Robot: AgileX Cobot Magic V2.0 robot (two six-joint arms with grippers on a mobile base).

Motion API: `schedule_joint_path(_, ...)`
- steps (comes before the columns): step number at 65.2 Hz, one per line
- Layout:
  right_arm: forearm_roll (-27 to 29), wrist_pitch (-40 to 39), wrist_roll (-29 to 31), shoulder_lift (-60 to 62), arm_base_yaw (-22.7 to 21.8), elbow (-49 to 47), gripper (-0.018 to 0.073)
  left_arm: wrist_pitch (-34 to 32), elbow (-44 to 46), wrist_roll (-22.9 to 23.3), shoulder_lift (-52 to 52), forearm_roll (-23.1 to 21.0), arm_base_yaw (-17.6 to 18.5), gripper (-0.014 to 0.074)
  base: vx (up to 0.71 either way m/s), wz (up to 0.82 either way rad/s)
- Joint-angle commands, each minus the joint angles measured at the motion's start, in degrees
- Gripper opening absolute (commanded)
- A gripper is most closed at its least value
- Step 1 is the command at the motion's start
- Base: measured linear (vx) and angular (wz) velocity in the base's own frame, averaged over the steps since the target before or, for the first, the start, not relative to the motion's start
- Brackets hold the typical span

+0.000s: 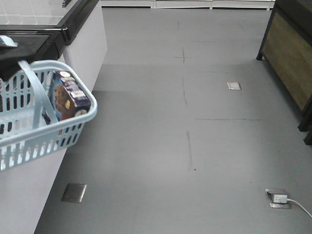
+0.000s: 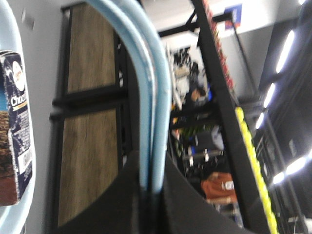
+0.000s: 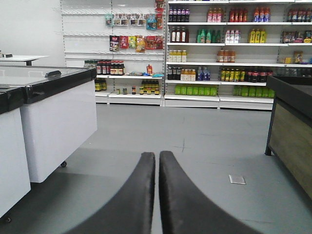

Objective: Left arm holds basket, right arm returns cookies
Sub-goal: 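Lift the basket with the cookie box up in front of the robot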

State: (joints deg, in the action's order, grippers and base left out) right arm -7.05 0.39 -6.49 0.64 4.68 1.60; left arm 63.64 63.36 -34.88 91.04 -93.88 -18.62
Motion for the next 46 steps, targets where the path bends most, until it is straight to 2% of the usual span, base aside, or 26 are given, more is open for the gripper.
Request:
schedule_joint_path(1,-0.42,-4.34,0.07,0.83,-0.07,1.01,-0.0011,4.77,-2.27,-5.19,-4.62,-8.28,3.71,-0.0006,0.0,0.0)
schedule_joint_path(19,-0.42,-4.34,0.07,0.83,-0.07,1.01,-0.0011,2.79,-11.89,-11.34,-7.75,-8.28,16.55,-0.0006,0.0,0.0)
schedule_joint_path(33,-0.42,-4.34,0.07,0.83,-0.07,1.01,-0.0011,-0.86,-15.51,-14.86,-7.98,-8.28,27.03,-0.0006,0.0,0.0)
schedule_joint_path(46,-0.42,-4.34,0.07,0.83,-0.07,1.01,-0.0011,-5.49,-15.79,-15.26,-7.98,-8.28,35.09,-0.0006,0.0,0.0)
